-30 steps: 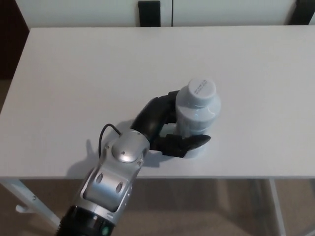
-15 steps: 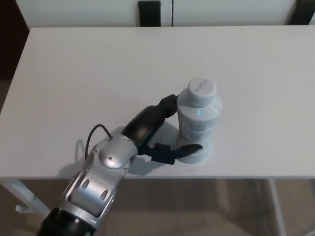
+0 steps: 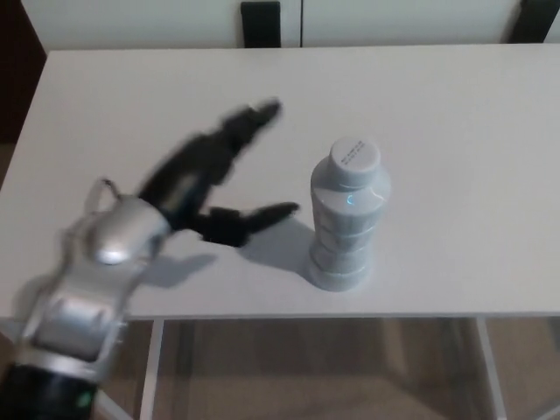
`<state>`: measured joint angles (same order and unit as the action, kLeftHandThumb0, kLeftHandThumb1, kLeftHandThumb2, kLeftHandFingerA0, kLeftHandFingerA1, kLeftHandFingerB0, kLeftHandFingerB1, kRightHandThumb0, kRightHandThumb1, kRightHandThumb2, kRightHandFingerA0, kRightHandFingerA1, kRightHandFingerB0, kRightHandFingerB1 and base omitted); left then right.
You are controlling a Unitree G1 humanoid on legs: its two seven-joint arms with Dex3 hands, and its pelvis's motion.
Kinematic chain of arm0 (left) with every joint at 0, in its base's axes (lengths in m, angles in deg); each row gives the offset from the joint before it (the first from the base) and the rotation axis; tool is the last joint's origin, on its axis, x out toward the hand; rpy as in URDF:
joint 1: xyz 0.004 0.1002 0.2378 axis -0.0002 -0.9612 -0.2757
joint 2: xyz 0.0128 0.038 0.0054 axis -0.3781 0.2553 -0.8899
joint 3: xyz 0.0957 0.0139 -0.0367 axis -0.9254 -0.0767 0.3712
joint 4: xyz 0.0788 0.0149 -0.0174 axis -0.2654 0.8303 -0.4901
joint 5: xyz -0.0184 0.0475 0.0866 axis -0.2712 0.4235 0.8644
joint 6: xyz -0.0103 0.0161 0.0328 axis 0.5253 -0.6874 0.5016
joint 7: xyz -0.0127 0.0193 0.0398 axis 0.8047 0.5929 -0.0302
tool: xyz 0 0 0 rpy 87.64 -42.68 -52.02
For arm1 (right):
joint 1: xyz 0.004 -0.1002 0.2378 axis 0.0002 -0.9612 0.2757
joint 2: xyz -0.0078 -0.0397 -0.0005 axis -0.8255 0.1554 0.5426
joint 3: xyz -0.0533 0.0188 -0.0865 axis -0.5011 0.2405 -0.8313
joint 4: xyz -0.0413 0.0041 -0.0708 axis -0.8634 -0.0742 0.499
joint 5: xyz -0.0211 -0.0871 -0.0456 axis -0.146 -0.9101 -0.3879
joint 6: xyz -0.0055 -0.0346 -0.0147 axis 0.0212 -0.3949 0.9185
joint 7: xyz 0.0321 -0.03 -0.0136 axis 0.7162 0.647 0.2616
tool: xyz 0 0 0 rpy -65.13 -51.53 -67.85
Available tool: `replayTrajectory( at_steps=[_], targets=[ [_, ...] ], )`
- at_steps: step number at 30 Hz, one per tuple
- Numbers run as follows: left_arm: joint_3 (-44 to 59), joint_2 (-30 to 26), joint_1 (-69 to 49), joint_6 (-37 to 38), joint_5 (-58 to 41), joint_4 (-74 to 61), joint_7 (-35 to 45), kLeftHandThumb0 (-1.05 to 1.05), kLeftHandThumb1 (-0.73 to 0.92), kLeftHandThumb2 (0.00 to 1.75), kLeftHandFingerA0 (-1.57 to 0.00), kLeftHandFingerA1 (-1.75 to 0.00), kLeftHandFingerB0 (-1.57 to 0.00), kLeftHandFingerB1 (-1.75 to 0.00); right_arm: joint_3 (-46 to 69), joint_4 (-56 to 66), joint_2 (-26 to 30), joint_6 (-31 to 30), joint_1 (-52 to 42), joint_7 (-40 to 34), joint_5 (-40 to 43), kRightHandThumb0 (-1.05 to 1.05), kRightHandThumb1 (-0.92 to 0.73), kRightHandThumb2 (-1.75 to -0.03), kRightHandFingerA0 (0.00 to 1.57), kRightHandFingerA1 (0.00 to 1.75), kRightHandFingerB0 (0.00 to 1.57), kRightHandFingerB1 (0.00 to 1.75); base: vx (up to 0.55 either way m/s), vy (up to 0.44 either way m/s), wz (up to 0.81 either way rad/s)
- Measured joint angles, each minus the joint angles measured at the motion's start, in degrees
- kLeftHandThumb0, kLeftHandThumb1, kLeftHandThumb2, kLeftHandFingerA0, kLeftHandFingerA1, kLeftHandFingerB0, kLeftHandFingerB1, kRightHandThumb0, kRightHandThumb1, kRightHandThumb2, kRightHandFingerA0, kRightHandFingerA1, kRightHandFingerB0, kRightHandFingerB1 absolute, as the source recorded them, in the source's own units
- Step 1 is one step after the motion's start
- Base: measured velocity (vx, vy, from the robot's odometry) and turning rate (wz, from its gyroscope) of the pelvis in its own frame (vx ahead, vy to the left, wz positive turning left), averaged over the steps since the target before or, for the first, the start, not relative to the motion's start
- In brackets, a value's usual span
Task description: The robot picks up a bottle from a person using its left hand and walk towards the table in frontand put the bottle on the table.
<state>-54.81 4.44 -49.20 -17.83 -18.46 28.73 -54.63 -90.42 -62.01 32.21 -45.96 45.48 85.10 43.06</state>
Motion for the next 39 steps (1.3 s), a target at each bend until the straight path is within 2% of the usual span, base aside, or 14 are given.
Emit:
replayTrajectory(
  at_steps=[13,14,15,16,17,19,22,23,25,26,34,35,37,39],
  targets=[
    [6.56,-2.59,-33.43,1.48,-7.2,-25.52,5.32,-0.7,0.41,0.79,0.0,-0.1,0.0,-0.09,0.82,-0.07,-0.07,-0.03,0.77,0.0,0.06,-0.3,-0.69,-0.6,0.62,0.47,0.52,0.41,0.0,0.0,0.0],
    [7.05,-2.85,-36.58,1.91,-7.85,-27.22,5.91,-0.33,0.2,0.82,0.0,-0.48,0.0,-0.48,0.96,-0.12,-0.07,-0.04,0.77,0.01,0.07,-0.31,-0.71,-0.61,0.62,0.46,0.53,0.4,0.0,0.0,0.0],
    [7.34,-3.04,-38.41,2.25,-8.27,-28.26,6.32,-0.33,0.2,0.82,0.0,-0.48,0.0,-0.48,1.03,-0.15,-0.06,-0.04,0.77,0.01,0.08,-0.31,-0.71,-0.61,0.62,0.46,0.53,0.4,0.0,0.0,0.0],
    [7.76,-3.33,-41.35,2.89,-8.97,-29.02,7.2,-0.27,0.17,0.81,-0.1,-0.51,-0.1,-0.51,1.04,-0.18,-0.09,-0.05,0.75,0.0,0.08,-0.31,-0.7,-0.61,0.61,0.45,0.53,0.4,0.0,0.0,0.0],
    [8.03,-3.5,-43.28,3.19,-9.34,-29.07,7.84,-0.53,0.4,0.54,-0.32,-0.32,-0.28,-0.3,1.03,-0.19,-0.13,-0.05,0.74,0.0,0.07,-0.3,-0.69,-0.61,0.63,0.46,0.54,0.4,0.0,0.0,0.0],
    [9.4,-4.11,-50.27,4.24,-10.88,-29.18,10.31,-0.61,0.36,0.68,-0.34,-0.41,-0.29,-0.39,1.03,-0.25,-0.17,-0.06,0.52,-0.02,0.06,-0.3,-0.7,-0.61,0.65,0.46,0.55,0.4,0.0,0.0,0.0],
    [11.21,-5.25,-57.6,5.62,-12.47,-29.17,13.34,-0.61,0.36,0.68,-0.34,-0.41,-0.29,-0.39,1.03,-0.35,-0.19,-0.06,-0.14,-0.03,0.06,-0.3,-0.7,-0.61,0.65,0.46,0.55,0.4,0.0,0.0,0.0],
    [11.74,-5.57,-59.37,6.03,-12.92,-29.18,14.13,-0.49,0.4,0.53,-0.5,-0.41,-0.48,-0.37,1.03,-0.36,-0.2,-0.06,-0.28,-0.03,0.05,-0.31,-0.72,-0.61,0.64,0.46,0.53,0.4,0.0,0.0,0.0],
    [13.01,-6.3,-63.22,7.17,-13.83,-28.91,16.09,-0.47,0.52,0.55,-0.48,-0.46,-0.46,-0.38,1.03,-0.36,-0.21,-0.06,-0.53,-0.03,0.06,-0.31,-0.73,-0.61,0.64,0.47,0.52,0.4,0.0,0.0,0.0],
    [14.12,-6.84,-65.49,7.86,-14.39,-28.29,17.41,-0.49,0.47,0.55,-0.58,-0.42,-0.55,-0.38,1.11,-0.39,-0.2,-0.07,-0.76,-0.02,0.07,-0.32,-0.73,-0.62,0.65,0.46,0.53,0.39,0.0,0.0,0.0],
    [18.99,-10.61,-69.96,11.9,-15.52,-18.32,22.24,-0.56,0.59,0.58,-0.49,-0.43,-0.41,-0.35,1.46,-0.5,-0.19,-0.15,-2.36,-0.03,0.1,-0.32,-0.71,-0.61,0.64,0.48,0.49,0.39,0.0,0.0,0.0],
    [18.99,-10.57,-68.57,12.64,-14.98,-15.15,21.75,-0.59,0.61,0.59,-0.36,-0.39,-0.35,-0.33,1.49,-0.49,-0.19,-0.16,-2.63,-0.03,0.11,-0.32,-0.71,-0.61,0.64,0.47,0.51,0.4,0.0,0.0,0.0],
    [18.79,-10.43,-66.08,12.97,-14.41,-11.16,20.86,-0.56,0.62,0.59,-0.36,-0.39,-0.4,-0.34,1.48,-0.53,-0.19,-0.18,-3.0,-0.03,0.1,-0.31,-0.72,-0.61,0.65,0.48,0.51,0.4,0.0,0.0,0.0],
    [18.38,-9.88,-61.76,12.97,-13.71,-5.71,19.35,-0.63,0.7,0.62,-0.25,-0.32,-0.27,-0.31,1.45,-0.53,-0.22,-0.18,-3.25,-0.03,0.07,-0.33,-0.73,-0.62,0.64,0.47,0.52,0.4,0.0,0.0,0.0]
  ],
)
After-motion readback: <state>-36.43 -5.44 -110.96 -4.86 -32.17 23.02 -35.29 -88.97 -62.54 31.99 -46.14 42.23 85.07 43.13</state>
